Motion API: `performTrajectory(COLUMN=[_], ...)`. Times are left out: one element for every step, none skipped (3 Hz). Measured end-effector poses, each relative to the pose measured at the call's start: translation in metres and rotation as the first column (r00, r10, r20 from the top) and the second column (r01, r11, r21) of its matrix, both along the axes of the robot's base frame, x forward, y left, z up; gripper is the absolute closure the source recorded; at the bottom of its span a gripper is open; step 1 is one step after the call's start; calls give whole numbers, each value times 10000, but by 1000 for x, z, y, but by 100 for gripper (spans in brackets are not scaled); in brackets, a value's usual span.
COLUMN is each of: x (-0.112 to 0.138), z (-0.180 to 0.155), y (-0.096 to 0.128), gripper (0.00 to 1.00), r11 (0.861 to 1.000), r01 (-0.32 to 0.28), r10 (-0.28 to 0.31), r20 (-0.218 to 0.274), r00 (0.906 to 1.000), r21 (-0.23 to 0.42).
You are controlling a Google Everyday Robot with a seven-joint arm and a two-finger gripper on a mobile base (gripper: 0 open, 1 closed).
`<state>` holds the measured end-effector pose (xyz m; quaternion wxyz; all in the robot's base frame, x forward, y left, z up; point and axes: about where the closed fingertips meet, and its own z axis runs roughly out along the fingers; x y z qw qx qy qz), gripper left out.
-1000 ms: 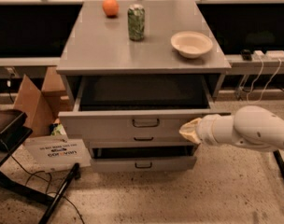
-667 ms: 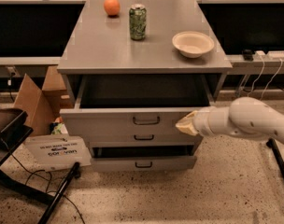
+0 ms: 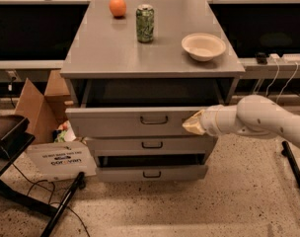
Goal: Close top drawer
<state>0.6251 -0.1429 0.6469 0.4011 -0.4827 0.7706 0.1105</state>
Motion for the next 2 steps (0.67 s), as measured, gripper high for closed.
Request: performTrajectory(x=[1, 1], z=[0, 0], y=[1, 1], gripper=[100, 82], r11=[10000, 10000], r01=[-9, -9], r10=[9, 9], r20=[20, 19], r00=[10000, 10000], r21=[13, 13])
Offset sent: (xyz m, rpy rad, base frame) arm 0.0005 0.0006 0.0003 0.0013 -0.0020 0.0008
